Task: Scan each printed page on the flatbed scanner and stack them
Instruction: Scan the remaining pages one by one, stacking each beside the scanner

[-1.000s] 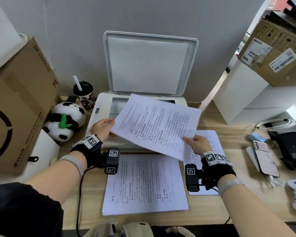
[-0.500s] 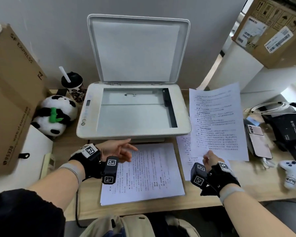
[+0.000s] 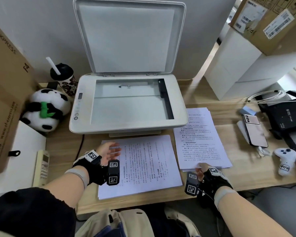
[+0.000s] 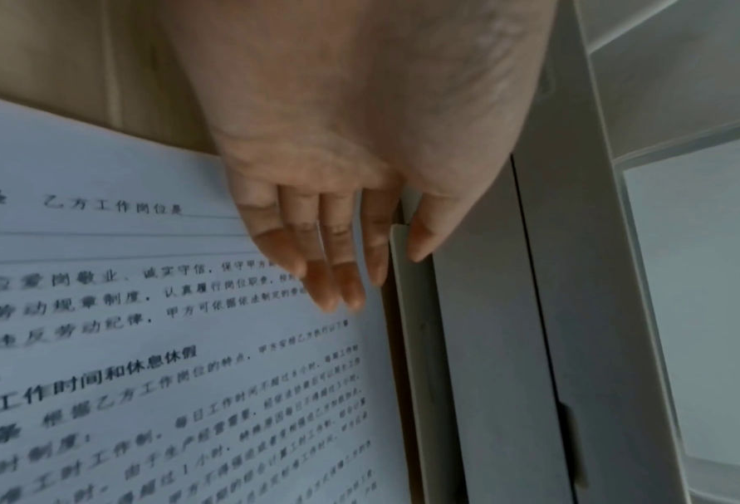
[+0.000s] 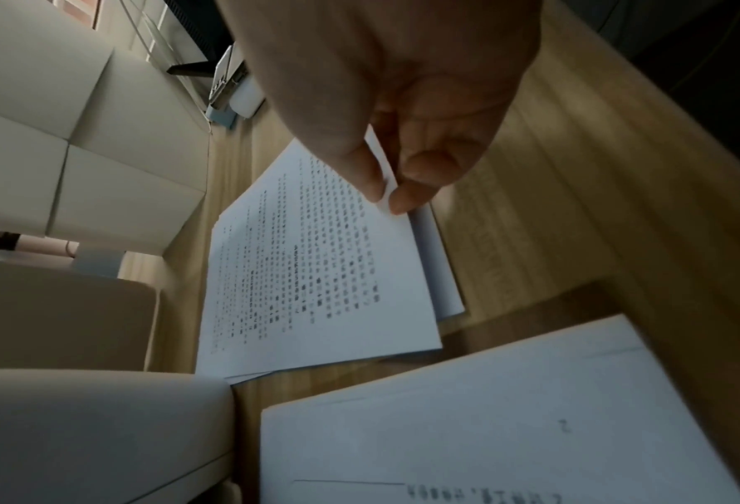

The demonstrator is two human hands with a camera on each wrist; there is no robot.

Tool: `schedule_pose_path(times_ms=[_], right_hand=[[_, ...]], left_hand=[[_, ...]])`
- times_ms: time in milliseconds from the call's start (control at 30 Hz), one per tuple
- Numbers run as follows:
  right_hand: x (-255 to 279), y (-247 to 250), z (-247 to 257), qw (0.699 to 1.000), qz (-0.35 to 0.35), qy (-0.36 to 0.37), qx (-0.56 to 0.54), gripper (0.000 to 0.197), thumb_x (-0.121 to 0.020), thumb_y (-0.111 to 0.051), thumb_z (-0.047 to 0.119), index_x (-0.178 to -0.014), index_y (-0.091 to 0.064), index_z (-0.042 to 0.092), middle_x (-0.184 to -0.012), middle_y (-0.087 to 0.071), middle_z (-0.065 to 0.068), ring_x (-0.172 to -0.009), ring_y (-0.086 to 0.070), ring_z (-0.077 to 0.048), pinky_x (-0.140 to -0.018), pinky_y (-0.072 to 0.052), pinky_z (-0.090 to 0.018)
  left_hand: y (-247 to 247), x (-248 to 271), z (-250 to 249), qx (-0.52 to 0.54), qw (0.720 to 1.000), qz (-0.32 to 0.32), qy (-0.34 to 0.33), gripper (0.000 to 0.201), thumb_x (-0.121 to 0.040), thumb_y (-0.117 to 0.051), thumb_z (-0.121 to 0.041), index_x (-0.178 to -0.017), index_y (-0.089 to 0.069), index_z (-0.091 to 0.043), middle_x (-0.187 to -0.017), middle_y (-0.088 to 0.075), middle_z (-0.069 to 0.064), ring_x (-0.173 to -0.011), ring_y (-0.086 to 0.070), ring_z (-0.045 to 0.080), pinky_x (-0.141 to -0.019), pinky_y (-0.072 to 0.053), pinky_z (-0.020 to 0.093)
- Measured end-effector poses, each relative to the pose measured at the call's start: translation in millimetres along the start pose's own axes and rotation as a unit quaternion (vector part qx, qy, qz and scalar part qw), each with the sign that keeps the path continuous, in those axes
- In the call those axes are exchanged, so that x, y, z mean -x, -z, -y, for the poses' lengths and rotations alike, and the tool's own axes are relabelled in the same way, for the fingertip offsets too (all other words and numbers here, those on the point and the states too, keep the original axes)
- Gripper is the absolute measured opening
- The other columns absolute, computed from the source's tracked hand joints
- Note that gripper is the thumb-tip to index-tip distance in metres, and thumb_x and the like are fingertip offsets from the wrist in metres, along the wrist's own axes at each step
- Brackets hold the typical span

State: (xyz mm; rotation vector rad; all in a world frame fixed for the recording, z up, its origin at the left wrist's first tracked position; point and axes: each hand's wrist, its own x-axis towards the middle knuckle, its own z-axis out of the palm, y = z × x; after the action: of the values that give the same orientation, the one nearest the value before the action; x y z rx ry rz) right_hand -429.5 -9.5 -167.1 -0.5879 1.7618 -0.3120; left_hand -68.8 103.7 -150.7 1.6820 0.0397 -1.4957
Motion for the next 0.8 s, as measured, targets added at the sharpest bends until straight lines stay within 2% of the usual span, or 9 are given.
schedule_pose_path(times_ms=[100,167,267,367,467,567,633,700,800], right_hand=[[31.5,-3.0,11.1,0.992,-0.09,0.0,0.083,0.017,-0.094,-0.048,0.021,-0.103,-0.055,0.009,-0.099,-0.056,-0.011,-0.107,-0.059,-0.029,-0.085,-0.044,-0.03],[51.0,-5.5,13.1,0.99,-0.096,0.032,0.101,0.041,-0.088,-0.06,0.025,-0.125,-0.049,0.012,-0.122,-0.056,-0.012,-0.119,-0.053,-0.028,-0.095,-0.042,-0.03],[55.3,-11.3,17.8,0.995,-0.081,0.017,0.048,0.015,-0.087,-0.061,0.02,-0.093,-0.049,0.014,-0.105,-0.057,-0.008,-0.1,-0.057,-0.026,-0.08,-0.043,-0.029],[41.3,-29.6,25.4,0.996,-0.052,0.052,0.046,0.027,-0.097,-0.047,0.018,-0.071,-0.042,0.017,-0.084,-0.049,-0.007,-0.064,-0.045,-0.015,-0.064,-0.042,-0.027],[29.0,-60.1,38.2,0.997,-0.02,0.074,0.022,0.012,-0.096,-0.046,0.009,-0.098,-0.057,0.003,-0.085,-0.058,-0.015,-0.072,-0.056,-0.022,-0.068,-0.047,-0.032],[14.8,-85.3,41.3,0.986,-0.003,0.121,0.115,0.026,-0.093,-0.046,0.008,-0.106,-0.06,-0.01,-0.116,-0.062,-0.028,-0.104,-0.06,-0.037,-0.091,-0.051,-0.042],[12.8,-92.0,42.3,0.967,0.001,0.142,0.21,0.018,-0.094,-0.046,0.013,-0.101,-0.062,0.007,-0.125,-0.06,-0.021,-0.096,-0.056,-0.026,-0.069,-0.051,-0.016],[11.1,-95.2,41.3,0.946,0.0,0.154,0.286,0.024,-0.097,-0.045,0.015,-0.115,-0.061,0.009,-0.129,-0.058,-0.017,-0.097,-0.055,-0.021,-0.052,-0.039,-0.01],[15.6,-94.2,40.6,0.914,-0.012,0.147,0.378,0.019,-0.096,-0.041,0.006,-0.093,-0.059,0.001,-0.112,-0.063,-0.016,-0.107,-0.059,-0.028,-0.07,-0.041,-0.023]], left_hand=[[8.5,-1.8,-2.8,0.018,0.999,-0.026,-0.007,0.021,-0.096,-0.044,-0.02,-0.084,-0.058,-0.01,-0.053,-0.068,0.002,-0.041,-0.062,0.014,-0.037,-0.042,0.011],[13.8,-1.4,-5.3,0.023,0.999,-0.043,-0.011,0.022,-0.096,-0.043,-0.02,-0.082,-0.058,-0.012,-0.05,-0.066,0.002,-0.037,-0.061,0.012,-0.036,-0.041,0.011],[19.8,-0.7,-5.0,0.018,0.997,-0.071,-0.021,0.026,-0.098,-0.04,-0.018,-0.079,-0.056,-0.011,-0.045,-0.064,0.001,-0.034,-0.059,0.011,-0.035,-0.04,0.011],[22.8,-0.5,-0.5,0.004,0.995,-0.099,-0.026,0.028,-0.097,-0.039,-0.014,-0.074,-0.055,-0.01,-0.051,-0.063,0.003,-0.034,-0.057,0.01,-0.037,-0.041,0.014],[25.5,0.0,3.3,-0.006,0.994,-0.109,-0.013,0.029,-0.098,-0.039,-0.014,-0.072,-0.051,-0.011,-0.061,-0.054,0.005,-0.031,-0.051,0.008,-0.041,-0.035,0.016],[29.9,-1.7,5.9,-0.038,0.99,-0.136,-0.019,0.026,-0.098,-0.039,-0.009,-0.075,-0.05,-0.008,-0.067,-0.042,0.005,-0.029,-0.047,0.007,-0.028,-0.029,0.012],[30.9,-1.2,7.7,-0.065,0.988,-0.137,-0.021,0.026,-0.099,-0.036,-0.007,-0.076,-0.05,-0.006,-0.072,-0.045,0.007,-0.043,-0.054,0.014,-0.028,-0.032,0.01],[30.8,0.7,9.2,-0.087,0.989,-0.121,-0.017,0.025,-0.1,-0.033,-0.006,-0.09,-0.055,0.003,-0.084,-0.052,0.014,-0.053,-0.055,0.017,-0.034,-0.039,0.012],[29.7,7.8,7.7,-0.097,0.989,-0.114,-0.005,0.037,-0.101,-0.032,-0.01,-0.133,-0.043,0.006,-0.132,-0.051,0.022,-0.077,-0.052,0.022,-0.06,-0.045,0.021]])
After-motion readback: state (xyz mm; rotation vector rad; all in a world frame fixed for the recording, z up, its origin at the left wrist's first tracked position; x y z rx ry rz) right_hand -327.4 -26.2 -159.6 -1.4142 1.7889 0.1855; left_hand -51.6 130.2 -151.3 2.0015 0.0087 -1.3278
